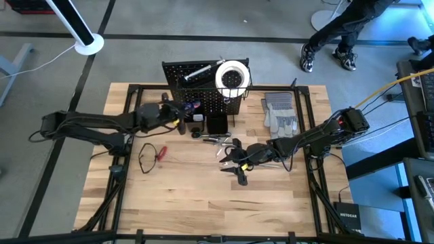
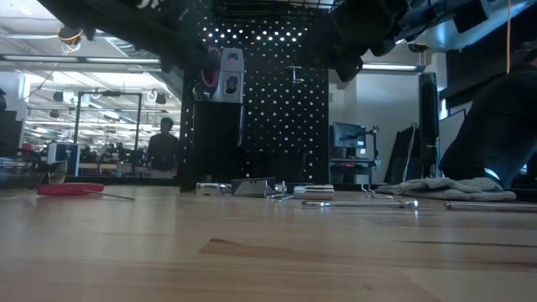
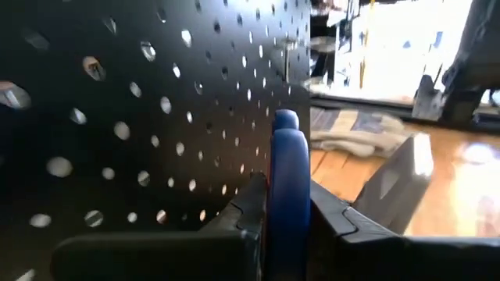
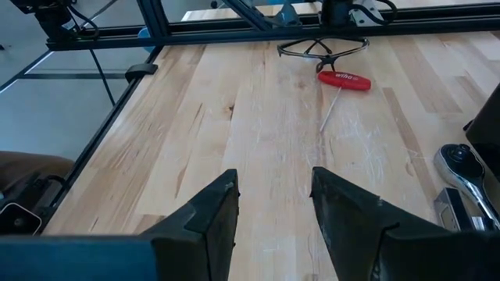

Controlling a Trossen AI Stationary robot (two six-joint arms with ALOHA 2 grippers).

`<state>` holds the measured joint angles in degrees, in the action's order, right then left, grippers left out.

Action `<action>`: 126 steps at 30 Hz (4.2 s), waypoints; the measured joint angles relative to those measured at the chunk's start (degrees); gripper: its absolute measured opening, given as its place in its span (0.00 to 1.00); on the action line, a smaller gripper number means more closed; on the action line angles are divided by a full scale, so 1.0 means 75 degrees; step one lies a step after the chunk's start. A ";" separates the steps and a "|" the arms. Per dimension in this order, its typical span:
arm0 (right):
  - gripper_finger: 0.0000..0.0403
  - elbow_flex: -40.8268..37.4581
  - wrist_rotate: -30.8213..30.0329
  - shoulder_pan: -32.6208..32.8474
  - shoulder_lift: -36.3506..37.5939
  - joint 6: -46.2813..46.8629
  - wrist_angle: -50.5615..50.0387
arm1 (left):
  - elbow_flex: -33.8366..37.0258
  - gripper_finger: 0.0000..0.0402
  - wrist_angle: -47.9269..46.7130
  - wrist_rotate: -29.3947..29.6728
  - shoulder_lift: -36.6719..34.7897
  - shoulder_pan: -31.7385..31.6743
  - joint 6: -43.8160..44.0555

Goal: Hang tools onto peg board
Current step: Put the scissors into the left bin on the pegboard, then put the wrench into the right bin on the pegboard

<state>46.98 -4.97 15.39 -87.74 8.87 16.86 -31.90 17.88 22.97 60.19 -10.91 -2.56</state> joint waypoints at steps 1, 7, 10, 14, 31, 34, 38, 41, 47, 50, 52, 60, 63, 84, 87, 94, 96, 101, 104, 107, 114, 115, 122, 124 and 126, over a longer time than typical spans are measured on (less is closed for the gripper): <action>0.41 0.0000 0.0000 0.0001 0.0000 0.0001 -0.0005 | 0.0000 0.09 -0.0008 -0.0004 0.0105 -0.0046 -0.0096; 0.41 0.0000 0.0003 0.0004 0.0000 0.0034 -0.0064 | 0.0000 0.10 -0.0126 -0.0138 0.0533 -0.0167 -0.0310; 0.41 0.0000 0.0006 0.0004 -0.0003 0.0034 -0.0070 | 0.0000 0.12 -0.0140 -0.0135 0.0578 -0.0167 -0.0220; 0.41 0.0000 0.0006 0.0004 -0.0003 0.0034 -0.0076 | -0.0006 0.16 -0.0288 -0.0135 0.0580 -0.0167 -0.0059; 0.41 -0.0005 0.0009 0.0004 -0.0003 0.0042 -0.0344 | -0.1399 0.50 -0.5706 -0.0114 -0.1595 0.0690 0.1031; 0.41 -0.0003 0.0009 0.0004 -0.0003 0.0039 -0.0344 | -0.1709 0.50 -0.7244 -0.0239 -0.1744 0.1127 0.2143; 0.41 -0.0003 0.0007 0.0004 -0.0003 0.0038 -0.0343 | -0.1477 0.50 -0.8158 -0.0923 -0.1523 0.1820 0.3678; 0.41 -0.0003 0.0006 0.0004 -0.0003 0.0031 -0.0341 | -0.1143 0.50 -0.8196 -0.1136 -0.1114 0.2358 0.4617; 0.41 -0.0003 0.0006 0.0004 -0.0003 -0.0014 -0.0341 | -0.0921 0.50 -0.8180 -0.1131 0.0084 0.2922 0.5933; 0.41 -0.0003 0.0007 0.0004 -0.0003 -0.0016 -0.0341 | -0.0918 0.50 -0.8185 -0.1129 0.0686 0.2942 0.6296; 0.41 -0.0003 0.0006 0.0004 -0.0003 -0.0019 -0.0352 | -0.0918 0.50 -0.8193 -0.1131 0.1048 0.2899 0.6512; 0.41 -0.0003 0.0006 0.0004 -0.0003 -0.0008 -0.0872 | -0.0915 0.50 -0.8560 -0.1518 0.2127 0.2671 0.6988; 0.41 -0.0003 0.0000 0.0004 -0.0003 -0.0013 -0.0930 | -0.0915 0.50 -0.8212 -0.1514 0.2257 0.2657 0.6812; 0.41 -0.0003 -0.0737 -0.0004 -0.0351 0.0182 -0.3242 | -0.0915 0.50 -0.3482 -0.0755 0.2295 0.2817 0.4335; 0.41 -0.0003 -0.0503 0.0001 -0.0550 0.0206 -0.3833 | -0.0915 0.50 -0.3326 -0.0756 0.2295 0.2935 0.4329; 0.41 -0.0003 -0.0457 -0.0063 -0.0734 0.0489 -0.5179 | -0.0915 0.50 -0.3262 -0.0557 0.2295 0.3108 0.4335; 0.41 -0.0006 -0.0400 -0.0161 -0.0734 0.0568 -0.5234 | -0.0915 0.50 -0.3261 -0.0461 0.2295 0.3109 0.4335; 0.41 -0.0004 0.0027 -0.0585 -0.0864 0.0586 -0.5028 | -0.0915 0.50 -0.3260 -0.0377 0.2295 0.3109 0.4335; 0.39 0.0007 0.0453 -0.0784 -0.1073 0.0577 -0.4831 | -0.0915 0.50 -0.3267 -0.0374 0.2295 0.3133 0.4354; 0.34 0.0018 0.0747 -0.0817 -0.1349 0.0455 -0.4581 | -0.0914 0.50 -0.3270 -0.0358 0.2298 0.3163 0.4367; 0.14 0.0050 0.0769 -0.0806 -0.1783 0.0340 -0.4078 | -0.0912 0.50 -0.3138 -0.0330 0.2490 0.3170 0.4367; 0.11 0.0051 0.0720 -0.0806 -0.1813 0.0333 -0.4047 | -0.0912 0.50 -0.3057 -0.0330 0.2592 0.3170 0.4368; 0.06 0.0038 0.0449 -0.0785 -0.1830 0.0418 -0.3956 | -0.0912 0.50 -0.2099 -0.0337 0.3637 0.3304 0.4423; 0.06 0.0029 0.0432 -0.0778 -0.1830 0.0437 -0.3906 | -0.0912 0.50 -0.1634 -0.0348 0.3987 0.3365 0.4428; 0.06 0.0006 0.0382 -0.0697 -0.1820 0.0449 -0.3762 | -0.0912 0.50 -0.1079 -0.0440 0.4355 0.3428 0.4307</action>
<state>47.03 -2.11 10.16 -101.39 12.24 -11.35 -38.74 9.79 19.67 92.86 14.80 29.75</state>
